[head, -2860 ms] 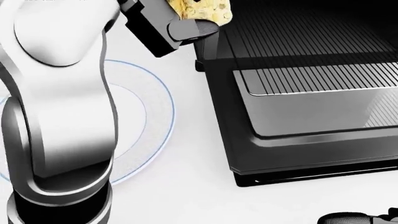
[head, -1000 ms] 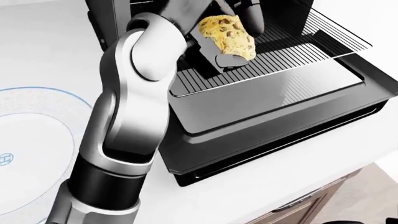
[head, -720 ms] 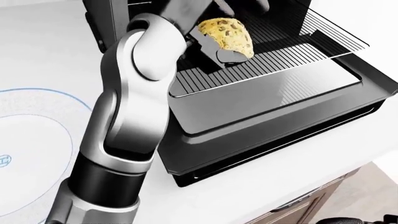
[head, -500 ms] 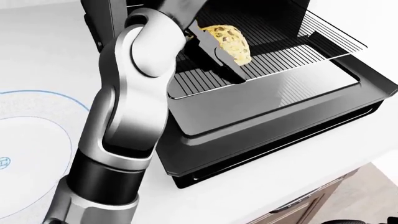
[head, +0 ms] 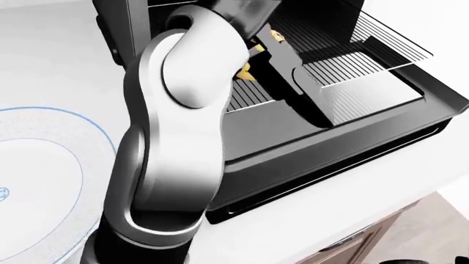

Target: Place the scone on the rack of the toaster oven.

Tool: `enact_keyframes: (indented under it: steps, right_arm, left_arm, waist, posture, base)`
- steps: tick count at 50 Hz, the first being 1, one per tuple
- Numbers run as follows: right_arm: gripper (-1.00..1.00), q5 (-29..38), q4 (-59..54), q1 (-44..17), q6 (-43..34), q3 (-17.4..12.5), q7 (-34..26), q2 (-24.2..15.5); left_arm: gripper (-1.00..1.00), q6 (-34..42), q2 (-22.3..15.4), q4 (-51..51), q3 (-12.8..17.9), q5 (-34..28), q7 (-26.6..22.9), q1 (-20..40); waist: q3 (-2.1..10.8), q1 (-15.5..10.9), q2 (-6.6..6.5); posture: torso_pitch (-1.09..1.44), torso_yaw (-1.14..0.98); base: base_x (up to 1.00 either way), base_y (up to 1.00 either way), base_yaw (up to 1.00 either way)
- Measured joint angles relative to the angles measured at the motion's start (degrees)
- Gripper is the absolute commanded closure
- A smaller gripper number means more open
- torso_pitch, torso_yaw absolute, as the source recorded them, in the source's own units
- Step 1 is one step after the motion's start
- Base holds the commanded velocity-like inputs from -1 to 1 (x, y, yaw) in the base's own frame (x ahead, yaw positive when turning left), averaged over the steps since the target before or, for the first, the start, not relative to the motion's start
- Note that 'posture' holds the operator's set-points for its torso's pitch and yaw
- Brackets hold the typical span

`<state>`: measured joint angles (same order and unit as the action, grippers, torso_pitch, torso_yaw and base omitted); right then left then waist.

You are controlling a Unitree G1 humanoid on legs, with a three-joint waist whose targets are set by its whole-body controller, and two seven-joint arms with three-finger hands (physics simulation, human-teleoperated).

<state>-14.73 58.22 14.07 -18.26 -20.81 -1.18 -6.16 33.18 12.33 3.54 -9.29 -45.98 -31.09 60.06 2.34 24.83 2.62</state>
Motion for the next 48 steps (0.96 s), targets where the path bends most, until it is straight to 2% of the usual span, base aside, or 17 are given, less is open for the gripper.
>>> enact_keyframes:
  steps: [9,14,17,20,23,32,35,41,48]
  right_arm:
    - [-1.0,-0.24,0.01,0.01,-0.1,0.22,0.3,-0.6]
    - [-1.0,-1.61,0.07,0.65,0.3,0.13,1.73,-2.79]
    - [-1.0,-2.94,0.05,1.03,0.68,0.21,3.24,-4.81]
    - [-1.0,-3.43,-0.04,0.06,0.21,1.3,5.15,-6.46]
    - [-1.0,-3.43,0.18,-0.49,-0.2,2.41,6.39,-7.31]
    - [-1.0,-2.21,0.09,-1.87,-1.51,3.93,7.25,-7.07]
    - [-1.0,-1.6,0.09,-2.25,-2.04,4.49,6.59,-6.51]
    - [-1.0,-1.72,0.11,-1.69,-1.66,4.19,6.98,-7.25]
    - [-1.0,-1.44,0.03,-2.2,-1.98,4.86,7.48,-7.44]
  left_arm:
    - [-1.0,5.9,0.99,9.79,-0.19,-3.05,-5.4,2.07]
    - [-1.0,10.59,-1.76,16.99,1.03,-5.56,-9.18,3.44]
    - [-1.0,15.56,-2.74,23.55,1.11,-9.33,-13.64,3.99]
    - [-1.0,18.91,-4.55,28.05,1.75,-12.68,-17.78,4.52]
    - [-1.0,20.8,-5.7,29.48,3.17,-14.46,-19.85,4.4]
    - [-1.0,23.9,-11.15,32.26,5.65,-14.32,-19.29,1.31]
    - [-1.0,25.04,-11.61,33.97,6.36,-14.64,-19.43,0.32]
    - [-1.0,26.12,-13.43,38.09,5.75,-16.54,-21.73,-1.77]
    - [-1.0,27.66,-15.79,40.1,7.22,-18.89,-24.89,-2.43]
  waist:
    - [-0.4,0.2,0.08]
    - [-0.59,0.31,0.08]
    - [-0.86,0.38,0.15]
    - [-0.91,0.49,0.25]
    - [-0.97,0.36,0.46]
    - [-1.24,0.51,0.44]
    - [-0.89,0.72,0.1]
    - [-0.46,1.0,-0.74]
    - [-0.82,1.04,-1.0]
  posture:
    - [0.0,-0.34]
    - [0.0,-0.34]
    - [0.0,-0.34]
    - [0.0,-0.34]
    - [0.0,-0.34]
    - [0.0,-0.34]
    - [0.0,-0.34]
    - [0.0,-0.34]
    - [0.0,-0.34]
  base:
    - [0.0,0.0,0.0]
    - [0.0,0.0,0.0]
    - [0.0,0.0,0.0]
    - [0.0,0.0,0.0]
    - [0.0,0.0,0.0]
    - [0.0,0.0,0.0]
    - [0.0,0.0,0.0]
    - [0.0,0.0,0.0]
    - [0.0,0.0,0.0]
